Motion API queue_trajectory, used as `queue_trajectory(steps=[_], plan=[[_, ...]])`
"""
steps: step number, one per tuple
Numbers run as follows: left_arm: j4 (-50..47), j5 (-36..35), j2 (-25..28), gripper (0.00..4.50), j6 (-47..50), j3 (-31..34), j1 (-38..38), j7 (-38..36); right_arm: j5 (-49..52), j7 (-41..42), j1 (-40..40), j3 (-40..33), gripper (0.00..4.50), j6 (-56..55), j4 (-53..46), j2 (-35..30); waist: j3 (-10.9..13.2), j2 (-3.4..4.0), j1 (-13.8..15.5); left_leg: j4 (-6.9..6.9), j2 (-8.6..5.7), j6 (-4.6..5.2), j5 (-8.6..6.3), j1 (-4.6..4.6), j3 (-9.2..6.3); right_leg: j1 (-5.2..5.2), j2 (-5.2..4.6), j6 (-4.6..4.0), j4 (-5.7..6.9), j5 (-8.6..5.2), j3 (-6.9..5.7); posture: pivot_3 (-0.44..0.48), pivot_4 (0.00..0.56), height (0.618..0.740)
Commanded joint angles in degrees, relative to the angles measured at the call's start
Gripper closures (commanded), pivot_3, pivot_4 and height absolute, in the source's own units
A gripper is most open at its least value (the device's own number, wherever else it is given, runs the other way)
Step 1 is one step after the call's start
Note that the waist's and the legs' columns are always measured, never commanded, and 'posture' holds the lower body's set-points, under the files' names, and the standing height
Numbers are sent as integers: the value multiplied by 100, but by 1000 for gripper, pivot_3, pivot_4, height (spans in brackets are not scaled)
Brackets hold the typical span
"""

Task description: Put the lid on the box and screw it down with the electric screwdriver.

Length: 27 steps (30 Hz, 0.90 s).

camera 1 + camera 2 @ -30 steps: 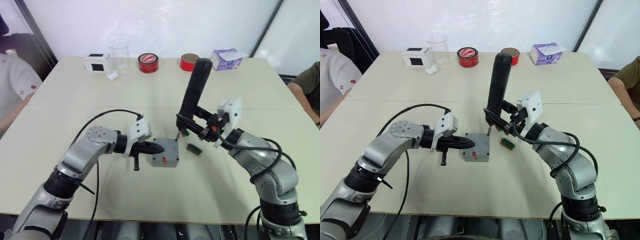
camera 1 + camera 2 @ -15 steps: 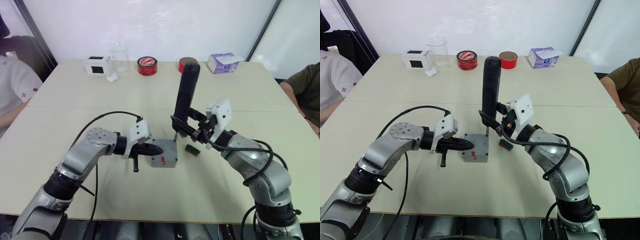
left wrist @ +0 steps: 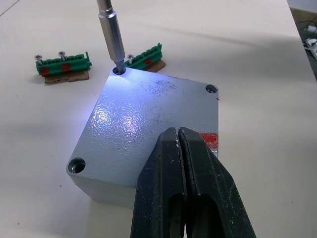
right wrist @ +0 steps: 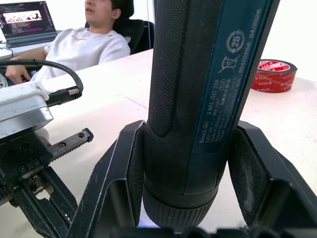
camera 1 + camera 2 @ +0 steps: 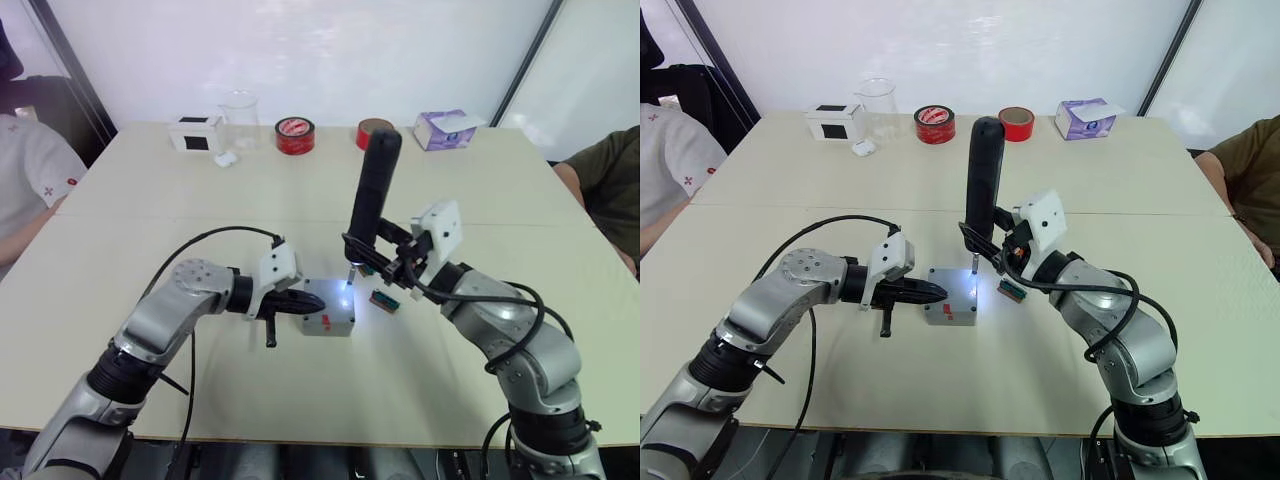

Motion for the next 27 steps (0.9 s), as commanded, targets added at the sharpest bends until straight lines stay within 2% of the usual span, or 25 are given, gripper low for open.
queue_trajectory(steps=[1, 17, 22, 27], plan=[[42, 80, 11, 4500, 22, -75, 56, -2, -107, 44, 278, 324, 2665, 338, 286, -79, 0, 0, 1, 0, 5, 0, 0, 0, 0, 0, 0, 0, -1, 0, 0, 0, 150, 740], [29, 76, -72, 4500, 52, -89, 98, 51, -23, 174, 116, 102, 2665, 308, 304, -182, -1, 3, 3, -7, 20, 2, -2, -7, 3, 13, 3, -5, -55, 0, -3, 0, 150, 740], [135, 104, -116, 4500, -6, -92, 107, 44, 428, 289, -530, -416, 2665, 487, 210, -299, 5, 7, 6, -7, 20, 2, -2, -12, 4, 10, 0, -8, -58, 3, -3, 0, 150, 740], [249, -20, -288, 4500, -91, 95, 187, 100, 1620, -192, -2095, -1793, 2665, 1451, 710, -583, 40, 40, 11, -6, 16, 2, -2, -34, 7, -9, -6, -11, -60, 8, -2, 0, 150, 740]])
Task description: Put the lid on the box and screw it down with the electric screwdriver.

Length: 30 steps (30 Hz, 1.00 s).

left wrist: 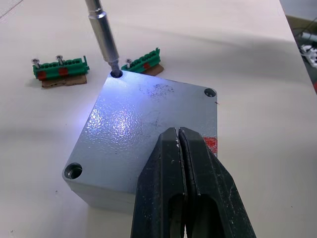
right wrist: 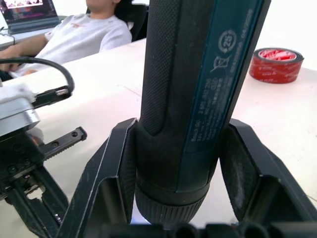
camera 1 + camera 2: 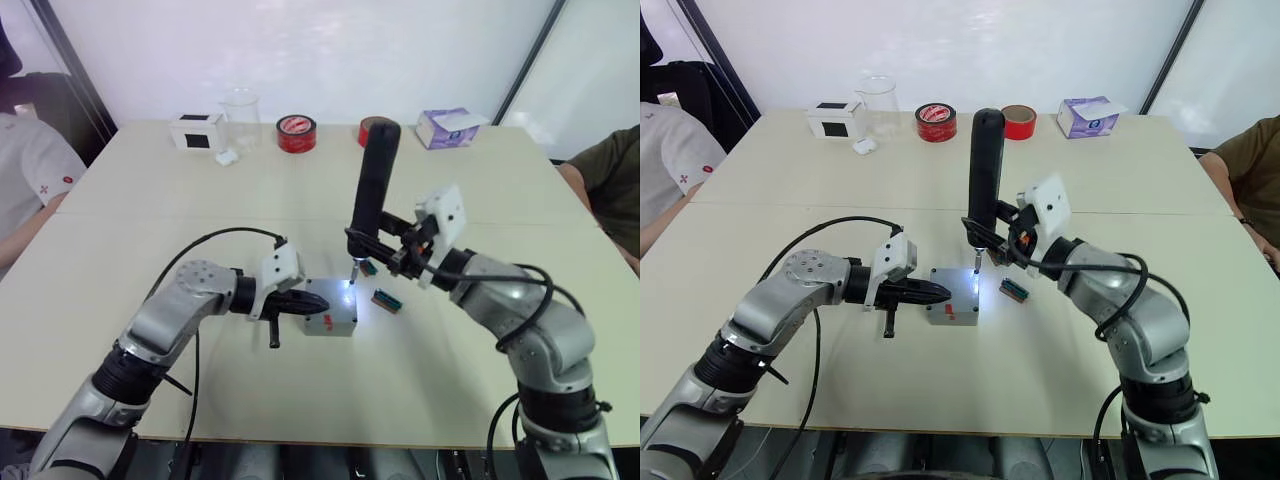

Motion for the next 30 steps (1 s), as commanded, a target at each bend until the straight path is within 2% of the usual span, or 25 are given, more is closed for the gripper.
queue_trajectory(steps=[1, 3, 6, 7, 9, 11, 14, 18, 20, 30], plan=[[192, -23, -95, 4500, -67, 94, 152, 100, 887, -515, -1209, -1277, 2665, 626, 293, -297, 18, 18, 3, 1, -1, 0, 0, -7, 3, -7, -3, -2, 0, 4, 1, 0, 150, 740], [221, -171, -236, 4500, -116, 316, 143, 184, 1163, -819, -1709, -1597, 2665, 1152, 634, -476, 17, 18, 20, 5, -7, 0, 1, -56, 2, -52, -9, -1, 1, 14, -1, 0, 150, 740], [228, -884, -647, 4500, 285, 1119, -128, 578, 1657, -1175, -2950, -2279, 2665, 3191, 1918, -1037, 23, 18, 2, 4, -7, 0, 1, -90, 5, -91, -10, 17, 4, 25, -1, 0, 150, 740], [156, -1177, -597, 4500, 510, 1304, -238, 472, 1721, -1117, -3216, -2395, 2665, 3725, 2270, -1230, 28, 16, 3, 4, -7, 0, 1, -99, 4, -98, -10, 17, 4, 26, -2, 0, 150, 740], [-117, -1523, -261, 4500, 948, 1442, -453, 182, 1948, -625, -2926, -1760, 2665, 4107, 2645, -2256, 29, 14, 38, 4, -5, 0, 1, -139, -10, -123, -7, 15, -3, 27, -10, 0, 150, 740], [-411, -1548, 99, 4500, 1012, 1312, -485, -80, 2325, -240, -2297, -859, 2665, 4159, 2892, -3284, 27, 15, 52, -1, -7, 7, -3, -173, -19, -151, -6, 17, -11, 28, -29, 0, 150, 740], [-728, -1237, 596, 4500, 771, 866, -325, -441, 2677, 83, -1629, -218, 2665, 4159, 3155, -3993, 29, 21, 47, -2, -15, 68, -38, -177, -3, -154, -6, 22, -22, 19, -19, 0, 150, 740], [-943, -1044, 803, 4500, 561, 524, -198, -586, 2630, 240, -1375, 357, 2665, 4159, 3493, -4196, 71, 72, -58, 8, -39, 81, -45, -185, 43, -187, -33, 32, -18, 22, 22, 0, 150, 740], [-1050, -1050, 792, 4500, 556, 479, -181, -570, 2524, 299, -1385, 581, 2665, 4159, 3628, -4179, 78, 71, -33, 17, -40, 71, -39, -184, 44, -186, -29, 53, -17, 34, 26, 0, 150, 740], [-1431, -1202, 751, 4500, 809, 524, -72, -320, 1881, 496, -1718, 1284, 2665, 4159, 4233, -3918, 78, 70, -8, 27, -36, 52, -26, -179, 25, -176, 7, 53, -12, 37, 27, 0, 150, 740]])
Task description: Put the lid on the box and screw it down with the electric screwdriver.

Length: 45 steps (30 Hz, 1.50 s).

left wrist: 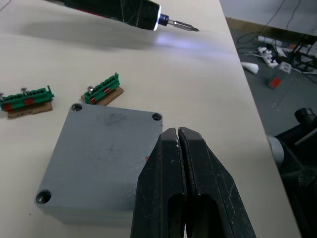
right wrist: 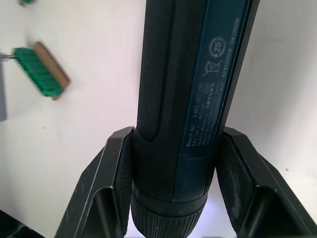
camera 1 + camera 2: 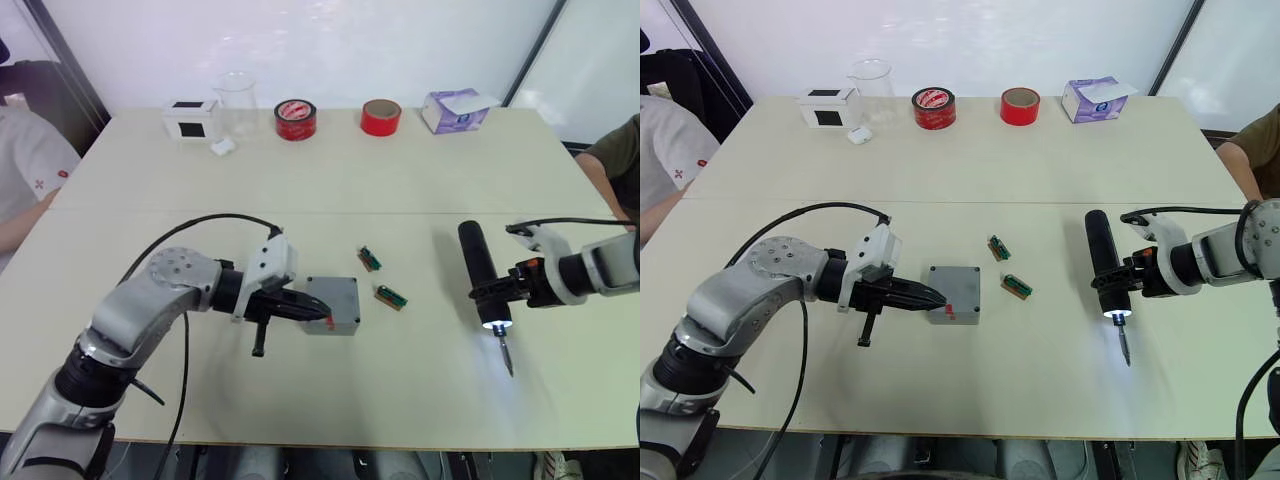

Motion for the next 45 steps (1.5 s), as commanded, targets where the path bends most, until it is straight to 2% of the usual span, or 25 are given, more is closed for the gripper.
queue_trajectory(steps=[1, 6, 8, 9, 11, 13, 14, 18, 22, 26, 31, 36, 42, 45], plan=[[-192, -142, 21, 4500, 82, 86, 12, 75, -295, 176, -211, -13, 2665, 34, 85, 81, 0, 0, -2, 0, 1, 0, 0, -1, 1, -1, 0, 1, 0, 0, 0, 0, 150, 740], [-140, -198, 56, 4500, 87, 105, 55, 69, -726, 329, -290, 61, 2665, 34, 199, 311, 0, 0, 3, -1, 1, 0, 0, -1, 1, -2, 0, 2, 1, 1, 0, 0, 150, 740], [-98, -171, 86, 4500, 52, 130, 61, 70, -902, 397, -268, 94, 1641, 33, 174, 374, 0, 0, 5, -1, 1, 0, 0, -1, 1, 0, -1, 3, 1, 2, -1, 0, 150, 740], [-76, -161, 101, 4500, 39, 145, 58, 69, -986, 436, -262, 110, 1523, 33, 156, 396, -1, -1, 4, 0, 0, 0, 0, -1, 1, 0, -2, 3, 1, 2, -1, 0, 150, 740], [46, -131, 173, 4500, 8, 268, 51, 91, -1129, 498, -252, 98, 777, 23, 116, 438, -1, -2, 3, 1, 0, 0, 0, 2, 1, 4, -1, 5, 0, 4, -1, 0, 150, 740], [357, -199, 283, 4500, 79, 707, -3, 248, -1295, 637, -285, 69, 134, -211, 33, 347, -2, -3, 3, 3, 0, -1, 0, 5, 1, 9, -2, 6, 0, 4, -1, 0, 150, 740], [452, -227, 316, 4500, 99, 839, -20, 298, -1363, 710, -294, 73, 62, -310, -15, 309, -2, -2, 3, 4, 0, -1, 1, 5, 1, 9, -1, 6, 0, 4, -1, 0, 150, 740], [843, -340, 480, 4500, 161, 1431, 43, 470, -1562, 1230, -645, -34, 62, -835, -381, 125, -1, -1, 0, 5, 0, -1, 1, 5, 1, 8, -1, 7, 3, 5, -1, 0, 150, 740], [1115, -146, 580, 4500, 32, 1612, 156, 591, -1304, 1874, -864, -421, 62, -1169, -998, 180, -1, 0, -7, 4, 2, -1, 1, 5, 1, 4, -2, 9, 5, 6, -3, 0, 150, 740], [1248, 241, 480, 4500, -215, 1268, 292, 813, -892, 2470, -149, -629, 62, -1689, -2813, 256, -2, -2, 20, -3, 5, -1, 0, 4, -7, 5, -1, 8, 5, 6, -11, 0, 150, 740], [1313, 626, 267, 4500, -443, 716, 357, 848, -1136, 2482, 1006, -259, 62, -2368, -4495, 412, -4, -5, 60, 5, 0, -3, 1, 1, -12, 11, -18, 9, 9, 6, -20, 0, 150, 740], [1197, 812, 28, 4500, -447, 241, 286, 803, -1542, 2163, 1613, 175, 62, -2721, -4927, 817, -5, -8, 46, 35, -4, -5, 2, 5, -8, 31, -26, 25, 9, 16, -16, 0, 150, 740], [1220, 1056, -146, 4500, -547, -207, 194, 718, -1750, 1984, 1693, 437, 62, -2742, -4923, 1182, -5, -8, 18, 54, -6, -4, 2, 8, -14, 42, -16, 25, 13, 16, -18, 0, 150, 740], [1385, 1453, -369, 4500, -791, -407, 78, 992, -1759, 1909, 1706, 468, 62, -2683, -4950, 1344, -5, -8, 19, 57, -5, -4, 2, 9, -16, 42, -15, 25, 18, 16, -19, 0, 150, 740]])
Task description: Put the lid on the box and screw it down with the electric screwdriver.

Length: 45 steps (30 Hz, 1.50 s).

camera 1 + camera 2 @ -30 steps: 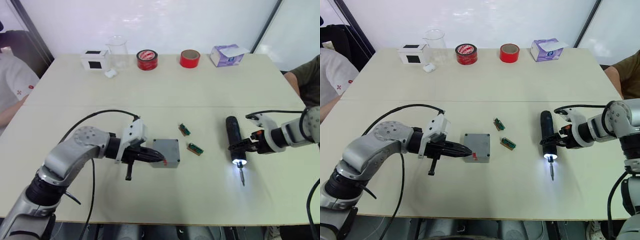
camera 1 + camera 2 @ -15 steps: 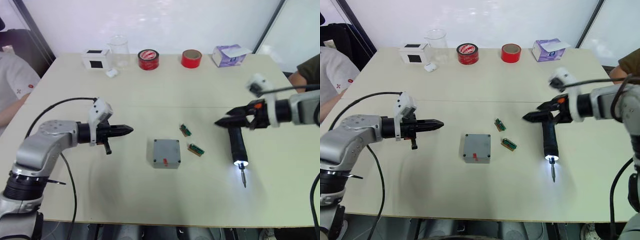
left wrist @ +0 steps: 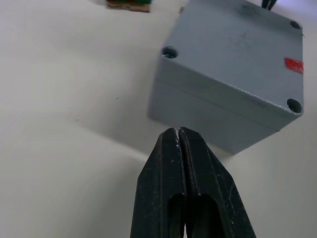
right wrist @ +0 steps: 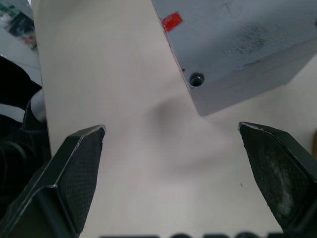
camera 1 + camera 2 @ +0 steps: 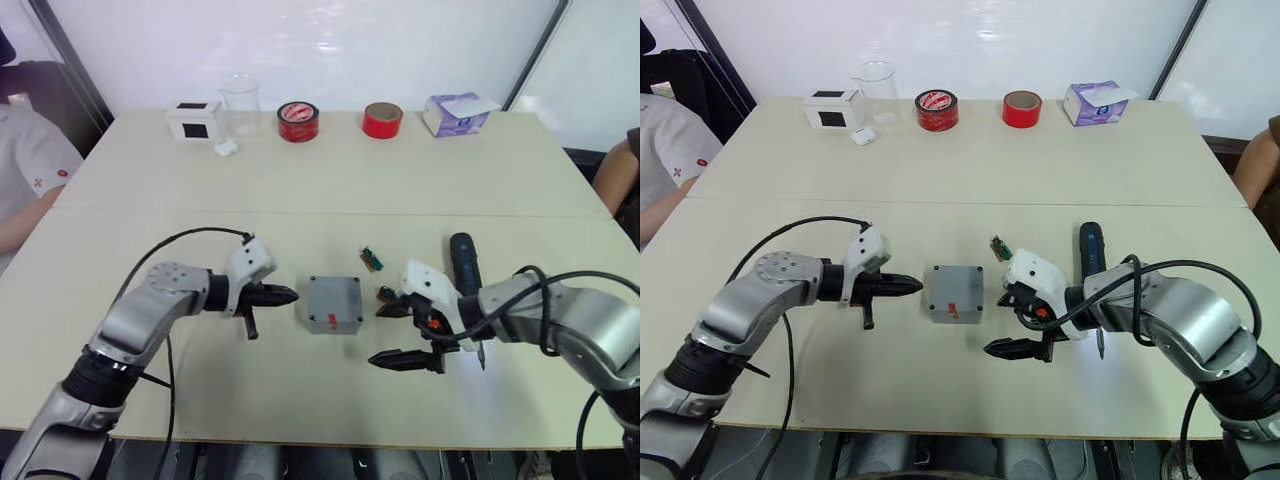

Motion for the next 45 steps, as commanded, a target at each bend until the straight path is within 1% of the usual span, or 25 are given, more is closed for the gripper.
queue_trajectory(steps=[1, 5, 10, 13, 15, 18, 22, 24, 27, 30, 32, 36, 40, 45], plan=[[47, 342, -186, 4500, -274, -145, -176, 240, 21, -113, -9, -37, 62, 34, -171, 178, 0, 0, 2, 0, 0, 0, 0, 0, -1, 0, 0, 0, 0, 0, 0, 0, 150, 740], [171, 233, -470, 4500, -247, -159, -287, 119, 237, -297, 50, -81, 62, 278, -248, 547, -1, -1, 10, 8, 0, 0, 0, -1, -3, 3, 1, 0, 3, 0, -1, 0, 150, 740], [692, 516, -701, 4500, -586, -230, -560, 143, 491, -429, -10, -202, 62, 583, -241, 920, -1, -1, 11, 16, -1, 1, 0, 0, -6, 8, 0, 1, 5, 1, -4, 0, 150, 740], [967, 717, -757, 4500, -760, -213, -659, 192, 616, -516, -55, -318, 62, 727, -251, 1028, -1, -1, 2, 18, -1, 1, -1, 0, -6, 10, 1, 2, 6, 2, -5, 0, 150, 740], [1012, 813, -656, 4500, -834, -179, -627, 147, 714, -514, -56, -477, 62, 797, -312, 945, -1, -1, -3, 18, -1, 1, -1, 1, -7, 10, 1, 2, 6, 2, -5, 0, 150, 740], [923, 912, -377, 4500, -886, -97, -468, 59, 835, -322, 16, -777, 62, 750, -486, 546, -1, -1, -9, 17, 1, 1, -1, 1, -8, 9, 1, 2, 8, 2, -5, 0, 150, 740], [489, 686, 87, 4500, -608, 85, -143, -204, 642, 64, 69, -911, 62, 351, -528, -66, -1, -1, -11, 17, 2, 2, -1, 2, -9, 10, 1, 2, 9, 2, -6, 0, 150, 740], [272, 554, 255, 4500, -487, 139, 6, -343, 343, -24, -105, -744, 62, 174, -277, -96, -1, -2, -9, 17, 4, 3, -2, 2, -9, 10, 0, 2, 8, 2, -5, 0, 150, 740], [-153, 304, 449, 4500, -164, 167, 269, -544, -205, -57, -374, -291, 62, -274, 113, 79, -2, -1, -17, 18, 4, 3, -2, 5, -5, 11, 0, 2, 8, 2, -4, 0, 150, 740], [-513, 191, 560, 4500, 81, 86, 478, -624, -600, -48, -467, 79, 62, -608, 354, 284, -2, -1, -11, 18, 4, 3, -2, 5, -4, 10, 1, 2, 8, 2, -4, 0, 150, 740], [-656, 161, 511, 4500, 184, 32, 552, -574, -824, -13, -471, 287, 62, -786, 438, 376, -2, -1, 5, 18, 4, 3, -2, 4, -6, 10, 1, 2, 9, 2, -5, 0, 150, 740], [-760, 156, 235, 4500, 298, 7, 558, -343, -1066, 89, -394, 484, 62, -976, 491, 437, -2, -1, 8, 23, 1, 2, -1, 2, -5, 13, -3, 2, 9, 2, -4, 0, 150, 740], [-571, 255, -147, 4500, 227, 58, 413, 8, -929, 119, -257, 458, 62, -846, 323, 618, -2, -2, 3, 25, 1, 2, -2, 3, -6, 15, -2, 2, 9, 3, -4, 0, 150, 740], [-224, 391, -329, 4500, 3, 124, 242, 181, -750, 26, -133, 302, 62, -589, 171, 849, -2, -2, -10, 24, 2, 3, -1, 7, -7, 15, 1, 2, 13, 3, -5, 0, 150, 740]])
